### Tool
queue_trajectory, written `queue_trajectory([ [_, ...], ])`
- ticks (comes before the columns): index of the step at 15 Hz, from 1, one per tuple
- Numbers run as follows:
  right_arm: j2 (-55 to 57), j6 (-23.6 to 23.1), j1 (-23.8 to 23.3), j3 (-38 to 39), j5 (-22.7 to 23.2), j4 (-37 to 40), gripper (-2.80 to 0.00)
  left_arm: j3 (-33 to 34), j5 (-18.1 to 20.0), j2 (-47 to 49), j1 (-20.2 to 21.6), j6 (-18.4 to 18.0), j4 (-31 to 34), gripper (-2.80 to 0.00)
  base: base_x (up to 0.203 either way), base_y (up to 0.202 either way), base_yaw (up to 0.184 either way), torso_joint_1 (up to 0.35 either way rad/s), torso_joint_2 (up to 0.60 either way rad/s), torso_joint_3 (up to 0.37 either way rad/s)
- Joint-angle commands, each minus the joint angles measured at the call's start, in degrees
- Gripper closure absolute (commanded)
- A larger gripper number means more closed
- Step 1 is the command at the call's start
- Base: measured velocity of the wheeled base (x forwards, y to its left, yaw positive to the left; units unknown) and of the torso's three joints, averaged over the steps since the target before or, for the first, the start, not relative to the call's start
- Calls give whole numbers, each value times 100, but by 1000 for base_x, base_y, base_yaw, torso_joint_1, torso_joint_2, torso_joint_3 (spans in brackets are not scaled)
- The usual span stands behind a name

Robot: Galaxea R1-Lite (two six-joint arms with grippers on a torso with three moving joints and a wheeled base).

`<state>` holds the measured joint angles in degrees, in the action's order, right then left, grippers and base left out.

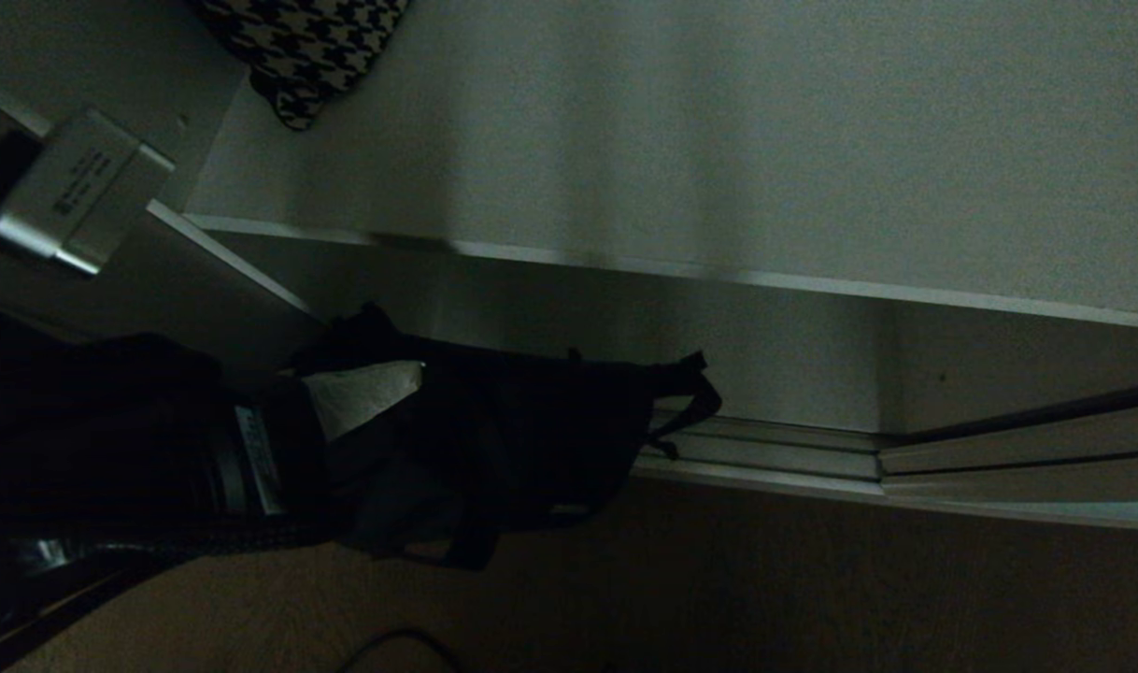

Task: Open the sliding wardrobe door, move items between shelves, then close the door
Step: Place the bag on the higher shelf

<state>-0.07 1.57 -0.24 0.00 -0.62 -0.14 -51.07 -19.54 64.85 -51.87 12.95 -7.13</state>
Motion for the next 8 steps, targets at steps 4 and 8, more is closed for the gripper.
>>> queue_trajectory([
  [4,-1,1,-8,0,1,-4,0,-61,73,36,1,5,-59,0,-64,0,1,3,0,1],
  [8,-1,1,-4,0,1,-4,0,-47,95,57,-7,-15,-51,0,-193,0,0,1,2,3],
])
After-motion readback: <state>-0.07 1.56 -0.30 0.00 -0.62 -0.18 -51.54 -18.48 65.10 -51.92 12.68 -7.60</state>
